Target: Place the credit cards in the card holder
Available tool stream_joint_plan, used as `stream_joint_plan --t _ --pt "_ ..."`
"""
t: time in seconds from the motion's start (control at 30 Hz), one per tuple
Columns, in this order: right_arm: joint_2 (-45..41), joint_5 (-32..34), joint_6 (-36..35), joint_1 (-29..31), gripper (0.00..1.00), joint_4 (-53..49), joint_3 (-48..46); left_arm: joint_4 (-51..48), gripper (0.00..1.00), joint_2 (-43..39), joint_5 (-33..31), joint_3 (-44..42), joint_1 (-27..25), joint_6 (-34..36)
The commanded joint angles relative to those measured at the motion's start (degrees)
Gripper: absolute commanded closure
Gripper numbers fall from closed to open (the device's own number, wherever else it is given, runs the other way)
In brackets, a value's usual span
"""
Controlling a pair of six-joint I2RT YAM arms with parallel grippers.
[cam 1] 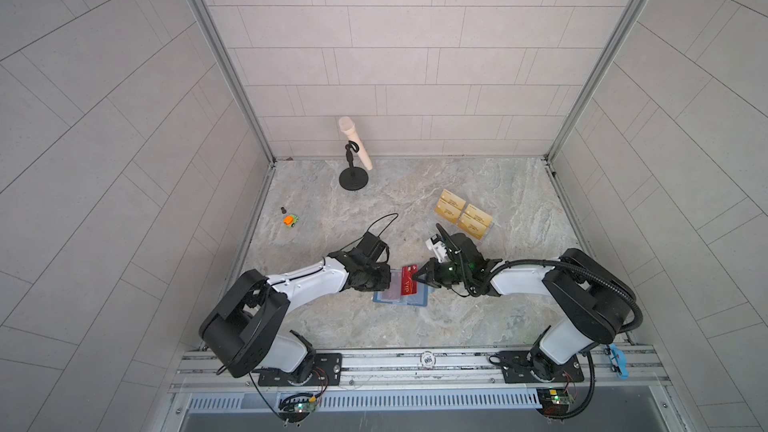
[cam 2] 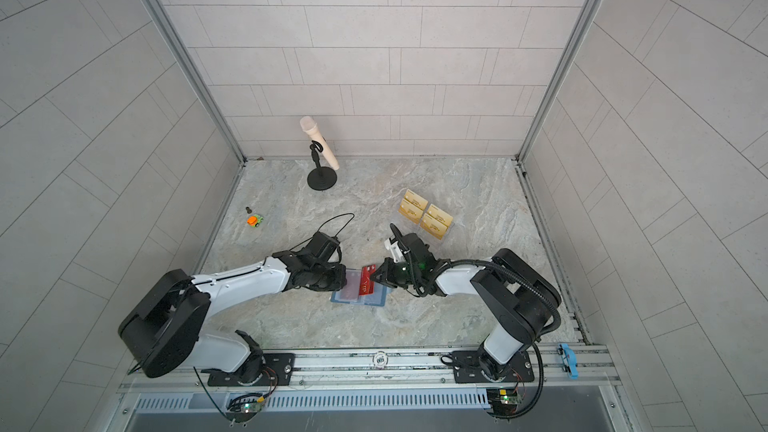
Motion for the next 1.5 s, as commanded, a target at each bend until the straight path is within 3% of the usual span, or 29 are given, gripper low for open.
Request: stream_joint_plan --t 0.0,0.43,0.93,1.47 --pt "0.62 0.04 1.04 0.33 1.0 1.43 -0.71 -1.67 0.87 0.24 -0.63 0.72 -0.19 0.07" --pt "2.08 -0.72 2.79 0.64 1.0 4.36 -1.19 -1.67 0.88 -0.19 -0.47 0.62 -0.2 -0.11" --pt "3.81 0.42 10.67 1.79 1.0 16.35 -5.15 -1.87 0.88 -0.82 -0.83 0.51 -0.19 -0.28" --pt "2.22 2.88 12.56 2.93 1.0 18.08 -8.14 -1.99 0.88 -0.86 -0.83 0.4 -0.19 -0.21"
